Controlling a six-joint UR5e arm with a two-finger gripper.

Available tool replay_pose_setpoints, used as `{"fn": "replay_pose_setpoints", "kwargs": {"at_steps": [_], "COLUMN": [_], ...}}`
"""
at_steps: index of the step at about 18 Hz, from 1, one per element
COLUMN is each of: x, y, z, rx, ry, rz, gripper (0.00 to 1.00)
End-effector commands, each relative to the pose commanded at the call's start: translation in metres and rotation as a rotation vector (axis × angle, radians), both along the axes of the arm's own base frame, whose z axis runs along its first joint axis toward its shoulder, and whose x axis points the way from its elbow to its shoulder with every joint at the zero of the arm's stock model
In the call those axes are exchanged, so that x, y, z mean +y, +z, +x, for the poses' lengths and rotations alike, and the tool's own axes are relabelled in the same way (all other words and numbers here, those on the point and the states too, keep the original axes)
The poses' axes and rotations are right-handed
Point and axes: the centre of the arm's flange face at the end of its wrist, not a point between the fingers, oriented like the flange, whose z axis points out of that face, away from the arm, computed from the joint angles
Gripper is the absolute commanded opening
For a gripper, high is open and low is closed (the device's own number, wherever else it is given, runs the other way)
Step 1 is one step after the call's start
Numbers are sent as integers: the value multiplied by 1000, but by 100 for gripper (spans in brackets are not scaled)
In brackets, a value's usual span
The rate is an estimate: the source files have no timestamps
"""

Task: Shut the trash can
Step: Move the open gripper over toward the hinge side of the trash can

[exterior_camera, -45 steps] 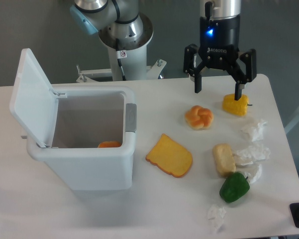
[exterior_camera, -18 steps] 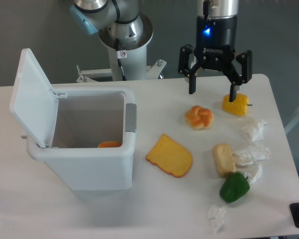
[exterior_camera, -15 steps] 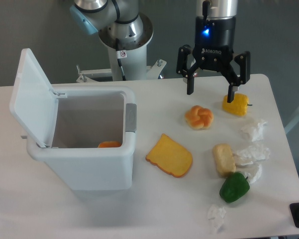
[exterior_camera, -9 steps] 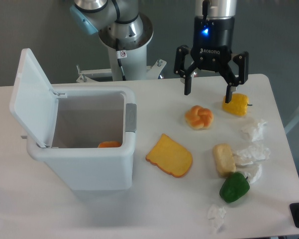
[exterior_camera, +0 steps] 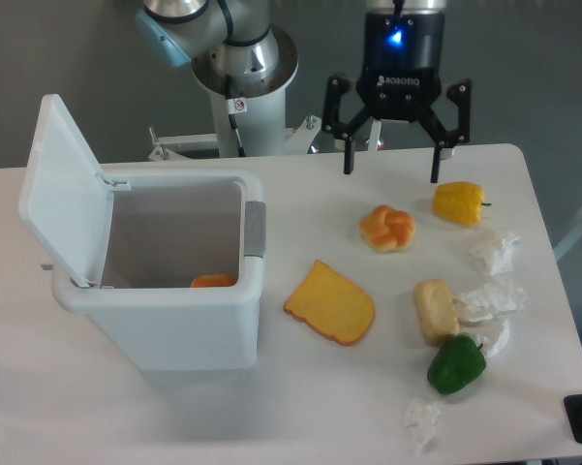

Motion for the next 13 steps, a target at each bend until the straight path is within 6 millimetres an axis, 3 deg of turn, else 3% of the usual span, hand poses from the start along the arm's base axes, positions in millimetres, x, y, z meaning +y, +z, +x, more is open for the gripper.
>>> {"fn": "replay_pose_setpoints", "kwargs": {"at_steps": [9,13], "x": [42,46], "y": [12,23], "z": [61,78], "rx": [-175,-232], "ry": [67,66], "rz": [85,134], "gripper": [100,100]}}
